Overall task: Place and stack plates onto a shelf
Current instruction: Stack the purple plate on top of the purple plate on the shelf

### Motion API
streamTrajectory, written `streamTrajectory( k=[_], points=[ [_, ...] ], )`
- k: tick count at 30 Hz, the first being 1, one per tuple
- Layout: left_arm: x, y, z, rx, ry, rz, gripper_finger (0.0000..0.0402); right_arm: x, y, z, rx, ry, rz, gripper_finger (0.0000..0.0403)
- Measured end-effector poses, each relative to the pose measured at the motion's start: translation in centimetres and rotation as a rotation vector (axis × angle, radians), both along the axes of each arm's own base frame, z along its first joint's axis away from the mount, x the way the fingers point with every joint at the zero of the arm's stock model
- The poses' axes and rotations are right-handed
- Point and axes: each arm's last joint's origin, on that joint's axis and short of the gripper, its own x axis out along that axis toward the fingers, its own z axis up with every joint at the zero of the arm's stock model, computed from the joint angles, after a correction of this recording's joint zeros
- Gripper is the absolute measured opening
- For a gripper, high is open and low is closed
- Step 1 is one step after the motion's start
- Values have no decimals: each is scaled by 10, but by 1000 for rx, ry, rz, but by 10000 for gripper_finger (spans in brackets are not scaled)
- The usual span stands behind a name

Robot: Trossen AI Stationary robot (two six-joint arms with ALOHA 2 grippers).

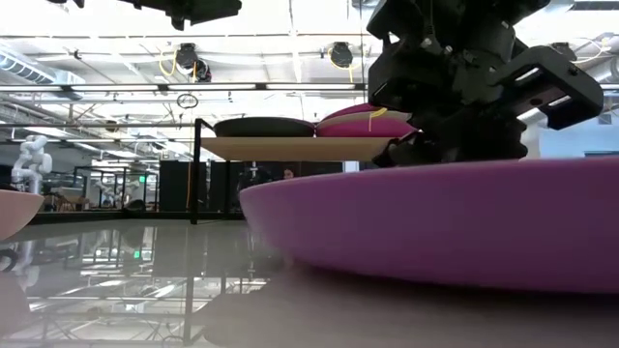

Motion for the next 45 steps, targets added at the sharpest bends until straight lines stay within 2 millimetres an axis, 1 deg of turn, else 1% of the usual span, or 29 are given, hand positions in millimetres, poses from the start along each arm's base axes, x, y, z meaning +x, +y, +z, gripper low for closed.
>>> streamTrajectory(
  k=[6,11,13,16,19,21,24,27,30,34,38,42,45],
  points=[
    [0,0,0,4,2,0,131,0,0,1,-16,-18,38,15],
    [0,0,0,6,2,0,131,0,-1,1,-44,-27,30,7],
    [0,0,0,5,2,0,131,0,-2,5,-71,-49,26,4],
    [0,0,0,4,0,0,131,0,-6,18,-119,-114,-3,3],
    [-2,0,3,17,-11,1,131,-1,-16,40,-186,-218,-62,1],
    [-6,-1,9,38,-55,2,131,0,-26,58,-251,-317,-132,1],
    [-13,-2,17,58,-112,5,131,0,-48,88,-350,-482,-253,0],
    [-20,-3,23,58,-153,4,131,-1,-76,118,-410,-660,-378,0],
    [-27,-4,27,59,-182,2,131,-4,-108,143,-414,-822,-495,0],
    [-33,-7,30,43,-210,-18,131,-13,-155,168,-361,-1010,-597,0],
    [-33,-10,31,40,-213,-33,131,-17,-203,188,-288,-1098,-693,0],
    [-32,-10,31,39,-211,-36,131,-12,-243,202,-259,-1121,-749,0],
    [-32,-10,31,35,-213,-38,131,-3,-269,206,-252,-1105,-774,0]
  ],
)
